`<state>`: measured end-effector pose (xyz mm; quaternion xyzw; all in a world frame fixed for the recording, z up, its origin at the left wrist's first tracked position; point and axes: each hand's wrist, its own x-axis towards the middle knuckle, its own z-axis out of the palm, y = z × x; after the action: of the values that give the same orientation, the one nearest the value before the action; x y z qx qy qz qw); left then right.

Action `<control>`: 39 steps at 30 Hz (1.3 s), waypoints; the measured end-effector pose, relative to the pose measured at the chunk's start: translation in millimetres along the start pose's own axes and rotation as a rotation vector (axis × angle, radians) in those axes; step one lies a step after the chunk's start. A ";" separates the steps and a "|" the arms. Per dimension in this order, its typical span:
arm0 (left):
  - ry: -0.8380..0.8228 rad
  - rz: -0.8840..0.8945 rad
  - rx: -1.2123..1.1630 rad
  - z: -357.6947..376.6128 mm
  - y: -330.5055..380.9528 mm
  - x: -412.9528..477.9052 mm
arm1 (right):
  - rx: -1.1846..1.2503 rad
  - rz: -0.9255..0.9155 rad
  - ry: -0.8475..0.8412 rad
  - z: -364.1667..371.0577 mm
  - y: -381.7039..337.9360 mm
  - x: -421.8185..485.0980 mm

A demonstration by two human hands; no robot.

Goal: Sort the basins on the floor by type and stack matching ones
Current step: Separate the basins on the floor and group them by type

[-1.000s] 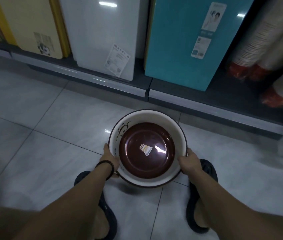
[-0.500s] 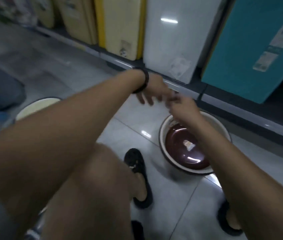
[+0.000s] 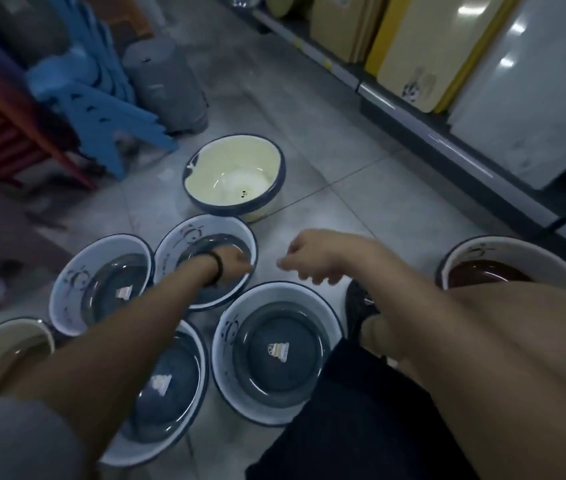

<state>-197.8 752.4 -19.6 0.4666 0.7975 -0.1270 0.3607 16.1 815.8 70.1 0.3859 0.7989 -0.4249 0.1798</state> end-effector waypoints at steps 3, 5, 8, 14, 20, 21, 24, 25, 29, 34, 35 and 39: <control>-0.071 -0.209 -0.037 76.1 -66.3 28.4 | 0.010 0.099 -0.108 48.5 8.7 27.6; -0.060 -0.314 -0.101 124.0 -103.5 54.0 | -0.127 0.135 -0.167 65.4 23.3 33.1; 0.002 -0.351 -0.165 163.7 -121.0 65.3 | -0.330 0.139 -0.228 69.9 44.6 37.8; -0.011 -0.435 -0.437 180.2 -103.5 66.2 | -0.021 0.186 -0.056 61.1 69.9 48.0; -0.030 -0.339 -0.442 167.2 -99.0 68.4 | -0.044 0.293 -0.167 63.3 88.8 50.6; -0.055 -0.302 -0.483 156.8 -94.1 64.2 | -0.035 0.314 -0.170 61.3 88.7 49.4; -0.026 -0.224 -0.500 126.6 -89.5 64.9 | -0.001 0.330 -0.065 53.6 85.0 44.9; 0.009 -0.210 -0.472 112.2 -87.8 62.5 | -0.026 0.319 0.003 49.3 81.7 40.7; 0.154 -0.161 -0.546 47.3 -74.6 51.0 | 0.064 0.245 0.355 15.3 62.7 12.1; 0.293 -0.036 -0.770 -46.3 -14.7 31.4 | 0.266 0.295 0.596 -62.1 76.4 -37.0; 0.308 0.003 -0.830 -63.2 3.8 25.5 | 0.358 0.322 0.624 -78.2 87.1 -50.2; 0.344 0.195 -0.957 -120.4 99.1 5.5 | 0.763 0.375 0.806 -128.1 151.6 -100.5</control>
<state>-171.7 873.6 75.1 0.3358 0.7668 0.3649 0.4076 202.0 925.7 123.6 0.6892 0.5128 -0.4631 -0.2181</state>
